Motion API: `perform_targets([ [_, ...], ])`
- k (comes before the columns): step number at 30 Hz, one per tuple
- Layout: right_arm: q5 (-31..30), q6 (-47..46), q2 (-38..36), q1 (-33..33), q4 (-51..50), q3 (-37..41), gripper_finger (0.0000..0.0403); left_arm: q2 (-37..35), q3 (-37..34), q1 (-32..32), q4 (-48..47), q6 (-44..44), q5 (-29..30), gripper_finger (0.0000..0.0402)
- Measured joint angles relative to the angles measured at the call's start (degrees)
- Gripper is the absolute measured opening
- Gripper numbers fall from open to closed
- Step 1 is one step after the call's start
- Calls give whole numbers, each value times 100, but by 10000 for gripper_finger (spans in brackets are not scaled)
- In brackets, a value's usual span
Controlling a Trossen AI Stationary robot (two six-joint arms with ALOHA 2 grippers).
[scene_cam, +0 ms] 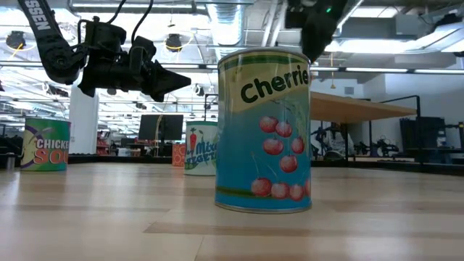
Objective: Pick and place cans onto a shelf
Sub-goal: Put the can of beans on the shelf, then put the can of tuna on the shelf
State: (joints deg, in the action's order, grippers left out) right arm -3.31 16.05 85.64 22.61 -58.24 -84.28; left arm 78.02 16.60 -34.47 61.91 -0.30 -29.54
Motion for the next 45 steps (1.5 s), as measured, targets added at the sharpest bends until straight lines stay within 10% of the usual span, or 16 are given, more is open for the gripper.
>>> perform_targets([
  [12, 35, 846, 1241, 229, -650, -1242, 16, 0, 0, -1, -4, 2, 0, 6],
  [32, 20, 821, 1308, 278, -745, -1315, 57, 0, 0, 0, -9, 2, 0, 6],
  [45, -474, 800, 1175, 101, -473, -1315, 159, 0, 0, -1, -9, 4, 0, 6],
])
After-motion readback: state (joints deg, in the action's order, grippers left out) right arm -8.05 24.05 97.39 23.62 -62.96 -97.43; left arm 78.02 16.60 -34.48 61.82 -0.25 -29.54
